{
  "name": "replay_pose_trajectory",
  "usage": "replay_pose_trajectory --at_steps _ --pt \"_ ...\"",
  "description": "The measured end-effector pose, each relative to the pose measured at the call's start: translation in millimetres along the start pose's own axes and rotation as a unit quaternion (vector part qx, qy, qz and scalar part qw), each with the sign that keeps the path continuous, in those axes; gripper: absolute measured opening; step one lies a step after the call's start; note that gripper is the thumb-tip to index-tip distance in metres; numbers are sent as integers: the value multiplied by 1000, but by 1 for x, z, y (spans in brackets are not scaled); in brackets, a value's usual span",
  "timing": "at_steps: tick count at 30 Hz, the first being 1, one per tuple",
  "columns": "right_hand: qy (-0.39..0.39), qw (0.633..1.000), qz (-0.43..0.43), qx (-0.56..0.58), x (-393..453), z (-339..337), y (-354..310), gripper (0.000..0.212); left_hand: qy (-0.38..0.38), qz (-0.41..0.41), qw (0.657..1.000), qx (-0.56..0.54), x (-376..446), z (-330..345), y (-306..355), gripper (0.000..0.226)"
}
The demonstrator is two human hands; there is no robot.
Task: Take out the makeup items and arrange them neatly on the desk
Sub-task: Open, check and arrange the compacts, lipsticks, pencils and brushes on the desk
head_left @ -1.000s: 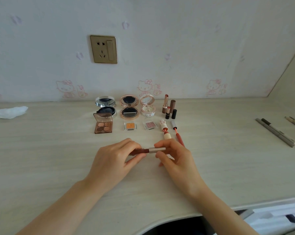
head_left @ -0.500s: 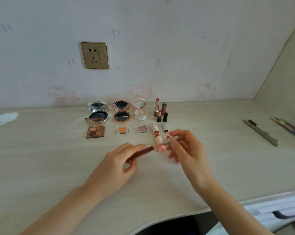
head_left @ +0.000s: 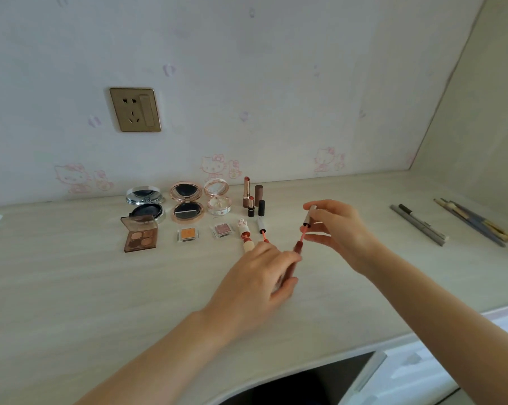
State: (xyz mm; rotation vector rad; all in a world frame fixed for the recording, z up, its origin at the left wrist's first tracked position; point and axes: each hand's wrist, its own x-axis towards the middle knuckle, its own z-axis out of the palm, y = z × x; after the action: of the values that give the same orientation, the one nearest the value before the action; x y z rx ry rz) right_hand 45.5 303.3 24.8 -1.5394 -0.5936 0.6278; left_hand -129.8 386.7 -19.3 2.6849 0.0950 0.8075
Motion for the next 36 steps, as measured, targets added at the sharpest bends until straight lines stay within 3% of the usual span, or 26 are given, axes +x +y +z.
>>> replay_pose_trajectory --at_steps 6,15,20,27,36 --pt "-18 989 -1 -145 18 -6 -5 19 -38 13 997 72 8 20 1 39" --pt "-55 968 1 -246 48 5 -6 21 -90 -24 990 104 3 19 1 66" --pt "-85 950 -1 -302 60 17 0 24 -43 -1 993 111 3 18 -7 58" --pt "-87 942 5 -324 81 36 4 24 -60 0 989 138 4 28 -17 42" --pt "-80 917 -21 -391 97 45 15 21 -57 8 989 136 5 34 -22 47"
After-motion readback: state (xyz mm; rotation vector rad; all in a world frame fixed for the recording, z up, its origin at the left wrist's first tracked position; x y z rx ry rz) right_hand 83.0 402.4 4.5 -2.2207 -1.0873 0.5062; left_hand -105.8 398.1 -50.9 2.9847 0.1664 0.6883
